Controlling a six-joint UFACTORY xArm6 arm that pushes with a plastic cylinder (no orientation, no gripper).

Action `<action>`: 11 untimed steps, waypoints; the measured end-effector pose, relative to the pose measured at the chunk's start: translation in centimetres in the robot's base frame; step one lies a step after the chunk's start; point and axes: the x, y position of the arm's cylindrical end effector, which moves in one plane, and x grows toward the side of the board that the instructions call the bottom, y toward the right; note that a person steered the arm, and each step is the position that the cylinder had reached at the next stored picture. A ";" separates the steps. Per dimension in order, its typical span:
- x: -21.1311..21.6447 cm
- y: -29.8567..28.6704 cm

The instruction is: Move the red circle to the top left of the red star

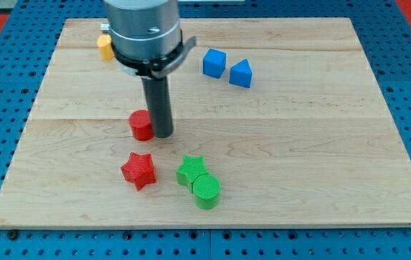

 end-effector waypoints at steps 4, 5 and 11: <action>-9.6 -6.2; -4.9 -10.2; 1.5 -10.6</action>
